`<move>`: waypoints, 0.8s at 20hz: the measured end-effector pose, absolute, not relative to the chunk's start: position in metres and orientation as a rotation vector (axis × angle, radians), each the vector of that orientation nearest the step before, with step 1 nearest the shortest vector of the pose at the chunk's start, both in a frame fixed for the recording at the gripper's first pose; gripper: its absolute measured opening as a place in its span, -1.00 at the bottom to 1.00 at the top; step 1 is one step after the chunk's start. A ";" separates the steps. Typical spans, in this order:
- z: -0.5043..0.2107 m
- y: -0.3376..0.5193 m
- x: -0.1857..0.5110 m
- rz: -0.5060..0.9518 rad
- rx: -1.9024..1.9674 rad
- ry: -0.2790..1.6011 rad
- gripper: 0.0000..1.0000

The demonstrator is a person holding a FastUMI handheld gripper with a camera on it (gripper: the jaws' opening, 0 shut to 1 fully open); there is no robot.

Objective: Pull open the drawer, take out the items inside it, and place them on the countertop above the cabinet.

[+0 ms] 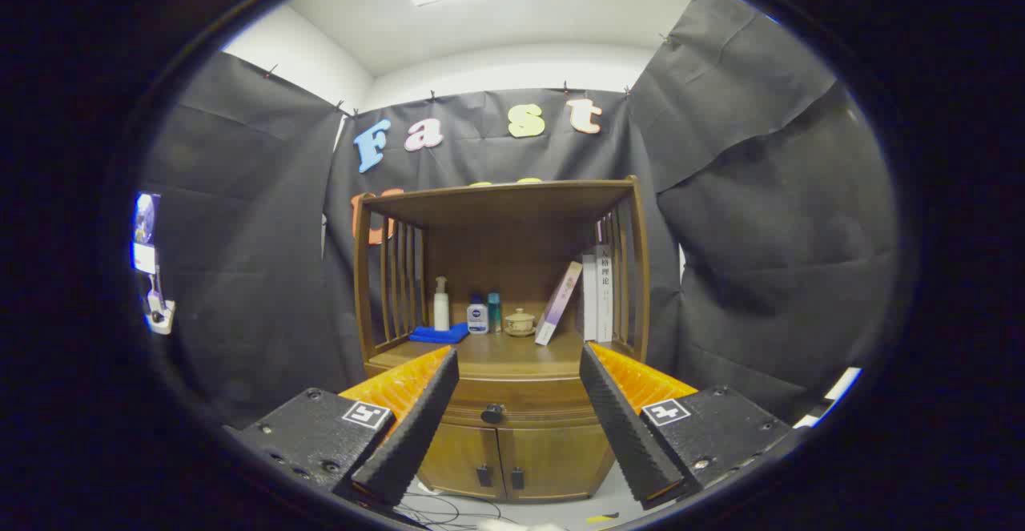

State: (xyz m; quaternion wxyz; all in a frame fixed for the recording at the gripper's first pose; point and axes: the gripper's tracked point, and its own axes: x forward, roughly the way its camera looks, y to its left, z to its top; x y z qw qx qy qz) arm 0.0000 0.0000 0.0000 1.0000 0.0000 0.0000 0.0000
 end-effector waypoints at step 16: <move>-0.014 0.001 0.010 -0.001 0.010 0.019 0.99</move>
